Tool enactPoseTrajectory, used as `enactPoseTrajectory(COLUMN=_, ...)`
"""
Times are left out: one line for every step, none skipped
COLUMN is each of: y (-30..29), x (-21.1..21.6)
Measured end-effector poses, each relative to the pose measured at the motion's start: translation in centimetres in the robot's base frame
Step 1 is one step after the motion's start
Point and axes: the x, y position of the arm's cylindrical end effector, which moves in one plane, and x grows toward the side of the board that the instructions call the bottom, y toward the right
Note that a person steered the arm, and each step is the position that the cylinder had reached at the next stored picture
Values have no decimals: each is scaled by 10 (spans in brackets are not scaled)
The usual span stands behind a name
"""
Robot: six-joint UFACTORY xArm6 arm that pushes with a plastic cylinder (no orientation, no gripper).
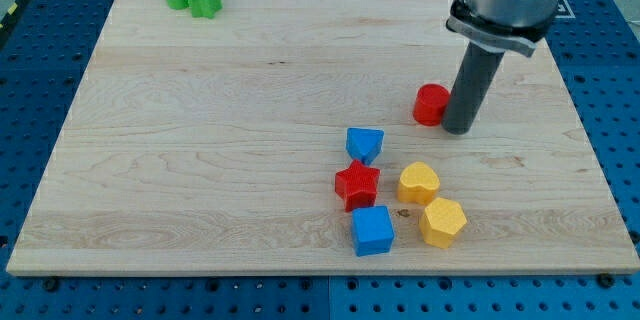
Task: Slide the red circle to the top of the yellow heart
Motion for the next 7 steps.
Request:
enactPoseTrajectory(y=0, x=-30)
enactPoseTrajectory(y=0, x=-66)
enactPoseTrajectory(y=-7, x=-74)
enactPoseTrajectory(y=-16, x=-68)
enactPoseTrajectory(y=-17, x=-43)
enactPoseTrajectory(y=-22, x=-32)
enactPoseTrajectory(y=-37, x=-23)
